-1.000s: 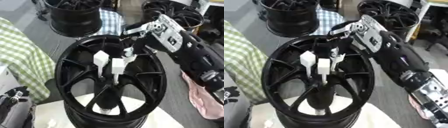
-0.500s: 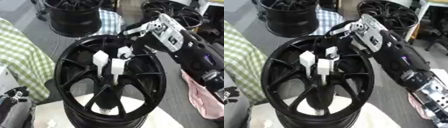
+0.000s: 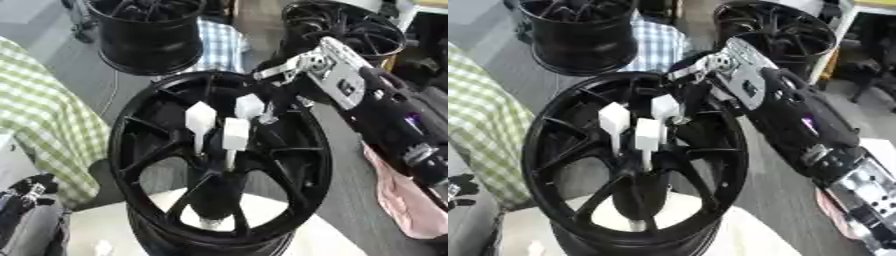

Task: Pull the pin out of the wheel hub.

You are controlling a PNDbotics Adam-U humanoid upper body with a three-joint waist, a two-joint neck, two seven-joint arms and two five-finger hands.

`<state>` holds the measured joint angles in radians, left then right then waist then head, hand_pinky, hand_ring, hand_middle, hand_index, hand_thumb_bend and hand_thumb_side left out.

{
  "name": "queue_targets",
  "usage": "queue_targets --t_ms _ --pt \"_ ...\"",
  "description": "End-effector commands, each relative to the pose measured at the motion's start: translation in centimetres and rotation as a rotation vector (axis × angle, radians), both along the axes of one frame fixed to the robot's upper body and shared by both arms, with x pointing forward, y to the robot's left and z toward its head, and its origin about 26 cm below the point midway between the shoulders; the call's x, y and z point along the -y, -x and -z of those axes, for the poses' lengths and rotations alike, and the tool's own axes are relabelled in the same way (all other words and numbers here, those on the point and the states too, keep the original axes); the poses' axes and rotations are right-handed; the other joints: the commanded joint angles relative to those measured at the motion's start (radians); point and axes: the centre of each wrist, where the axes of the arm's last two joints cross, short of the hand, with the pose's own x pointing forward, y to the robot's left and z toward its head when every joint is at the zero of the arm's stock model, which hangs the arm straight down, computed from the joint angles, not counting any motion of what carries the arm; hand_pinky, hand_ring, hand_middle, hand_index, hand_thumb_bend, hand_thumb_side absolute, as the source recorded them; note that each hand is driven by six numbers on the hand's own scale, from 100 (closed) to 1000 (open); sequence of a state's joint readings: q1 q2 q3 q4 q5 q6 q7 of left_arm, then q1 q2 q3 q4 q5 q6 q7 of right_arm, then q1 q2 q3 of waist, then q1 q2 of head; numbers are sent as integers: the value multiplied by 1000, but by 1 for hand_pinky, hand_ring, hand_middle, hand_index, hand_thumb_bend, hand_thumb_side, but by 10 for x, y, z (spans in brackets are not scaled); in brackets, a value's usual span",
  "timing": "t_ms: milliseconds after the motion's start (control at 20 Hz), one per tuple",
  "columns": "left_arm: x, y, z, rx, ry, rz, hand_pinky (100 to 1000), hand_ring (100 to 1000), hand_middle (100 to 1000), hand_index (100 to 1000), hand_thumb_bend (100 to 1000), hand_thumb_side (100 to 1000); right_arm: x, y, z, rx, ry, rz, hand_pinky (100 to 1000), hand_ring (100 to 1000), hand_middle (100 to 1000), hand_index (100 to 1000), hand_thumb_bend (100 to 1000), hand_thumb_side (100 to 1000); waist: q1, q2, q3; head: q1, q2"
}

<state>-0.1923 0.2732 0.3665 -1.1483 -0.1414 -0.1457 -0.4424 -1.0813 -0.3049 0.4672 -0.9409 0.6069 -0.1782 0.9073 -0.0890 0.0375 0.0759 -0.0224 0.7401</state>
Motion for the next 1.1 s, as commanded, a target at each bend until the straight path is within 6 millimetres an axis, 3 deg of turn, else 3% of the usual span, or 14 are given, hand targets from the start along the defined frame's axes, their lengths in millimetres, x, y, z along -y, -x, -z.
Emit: queue_targets --t_ms 50,300,350,450,750,1100 --pt "-4 -4 -11 30 -21 6 711 758 653 799 329 664 9 -4 -12 27 0 18 817 755 647 756 262 278 9 -8 -2 0 -9" --pt "-4 -4 -11 29 -21 6 711 758 653 800 330 664 11 -4 -20 35 -40 28 799 718 552 663 246 306 9 -8 -2 1 -8" --pt "-4 -4 -11 29 -21 6 711 758 653 799 328 663 11 -4 -21 39 -52 28 792 704 523 634 208 338 9 -9 -2 1 -8" --pt "-4 -4 -11 28 -21 6 710 758 653 800 330 664 10 -3 -25 48 -81 32 784 685 493 599 183 310 9 -9 -2 0 -7" --pt "-5 -3 -10 25 -21 4 711 759 654 800 334 664 11 -1 -37 85 -160 49 774 669 464 569 165 305 9 -11 -5 1 -5" --pt "-8 1 -8 17 -25 -3 711 760 654 800 333 666 32 8 -77 177 -274 84 770 661 453 559 162 291 5 -17 -16 8 -1"
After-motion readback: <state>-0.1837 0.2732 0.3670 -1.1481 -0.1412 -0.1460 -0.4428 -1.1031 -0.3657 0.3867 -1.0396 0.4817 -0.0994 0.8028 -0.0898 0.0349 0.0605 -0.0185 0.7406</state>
